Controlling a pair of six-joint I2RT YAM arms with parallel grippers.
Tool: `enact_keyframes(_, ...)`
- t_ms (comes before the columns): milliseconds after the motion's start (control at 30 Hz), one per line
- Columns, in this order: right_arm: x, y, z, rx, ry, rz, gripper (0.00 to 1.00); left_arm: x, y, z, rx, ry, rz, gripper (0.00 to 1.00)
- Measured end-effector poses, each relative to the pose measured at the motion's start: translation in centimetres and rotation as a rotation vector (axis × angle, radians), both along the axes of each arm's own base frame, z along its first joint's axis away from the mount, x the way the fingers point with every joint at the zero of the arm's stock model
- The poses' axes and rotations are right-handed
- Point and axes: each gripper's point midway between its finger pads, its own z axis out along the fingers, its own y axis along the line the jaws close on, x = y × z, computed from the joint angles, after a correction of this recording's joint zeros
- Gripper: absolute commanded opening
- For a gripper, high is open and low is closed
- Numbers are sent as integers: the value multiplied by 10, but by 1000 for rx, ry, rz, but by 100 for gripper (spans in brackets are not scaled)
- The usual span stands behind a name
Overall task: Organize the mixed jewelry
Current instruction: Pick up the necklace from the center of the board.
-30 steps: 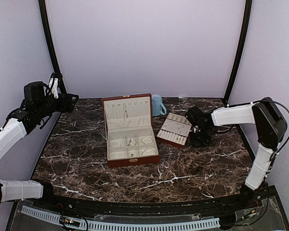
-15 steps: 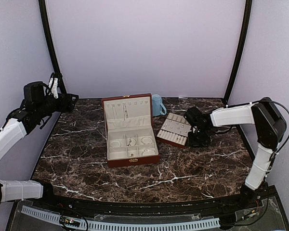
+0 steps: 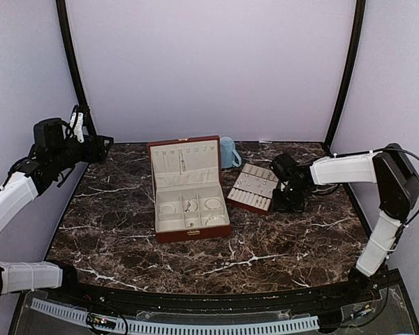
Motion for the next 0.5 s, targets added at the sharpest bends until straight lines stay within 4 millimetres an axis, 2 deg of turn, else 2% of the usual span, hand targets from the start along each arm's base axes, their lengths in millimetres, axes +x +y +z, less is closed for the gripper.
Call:
enact_keyframes(233,0,7,16,75,-45,-4,0,0,0,1,0,-2,1,84)
enact_keyframes(500,3,16,43,165,-128,16,0,-2,0,4,8,-19,-5,83)
